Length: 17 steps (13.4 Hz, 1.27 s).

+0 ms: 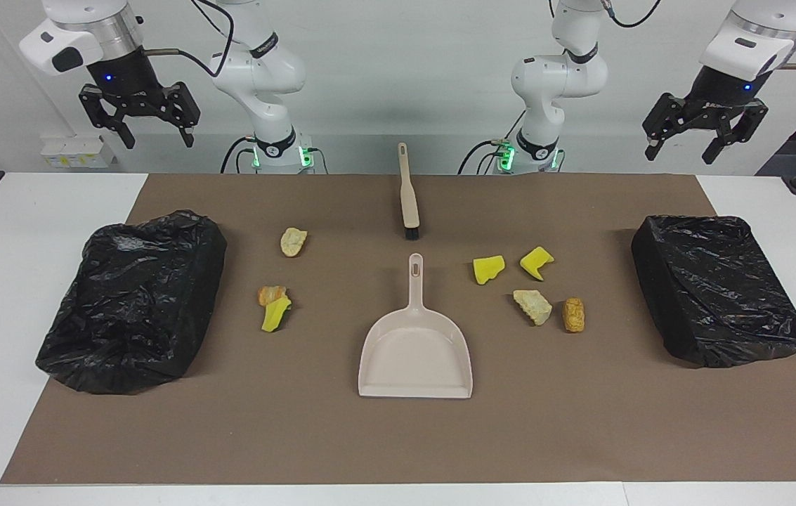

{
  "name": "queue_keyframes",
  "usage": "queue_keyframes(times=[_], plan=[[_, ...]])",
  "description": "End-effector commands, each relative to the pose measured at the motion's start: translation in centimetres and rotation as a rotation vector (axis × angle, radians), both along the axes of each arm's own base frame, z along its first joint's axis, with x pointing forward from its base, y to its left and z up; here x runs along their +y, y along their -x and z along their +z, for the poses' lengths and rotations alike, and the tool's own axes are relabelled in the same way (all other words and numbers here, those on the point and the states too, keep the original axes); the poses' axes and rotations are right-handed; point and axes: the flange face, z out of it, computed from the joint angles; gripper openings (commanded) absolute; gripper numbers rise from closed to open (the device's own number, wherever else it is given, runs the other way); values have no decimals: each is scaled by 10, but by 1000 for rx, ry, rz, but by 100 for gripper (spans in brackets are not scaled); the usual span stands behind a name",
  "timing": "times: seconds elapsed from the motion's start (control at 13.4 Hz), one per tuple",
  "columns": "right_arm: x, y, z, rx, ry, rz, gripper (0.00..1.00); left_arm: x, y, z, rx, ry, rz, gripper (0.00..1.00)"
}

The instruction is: Sweep and dump trash in bin

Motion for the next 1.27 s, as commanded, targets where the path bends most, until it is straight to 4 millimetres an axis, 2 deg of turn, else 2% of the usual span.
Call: queue_keyframes(times=[0.0, 1.2], plan=[[0, 2, 2, 3, -16, -5, 100, 1, 7, 2, 1, 6, -3, 100], [1, 3, 1, 15, -17, -2, 100, -4, 9, 2, 14, 7, -2, 100]])
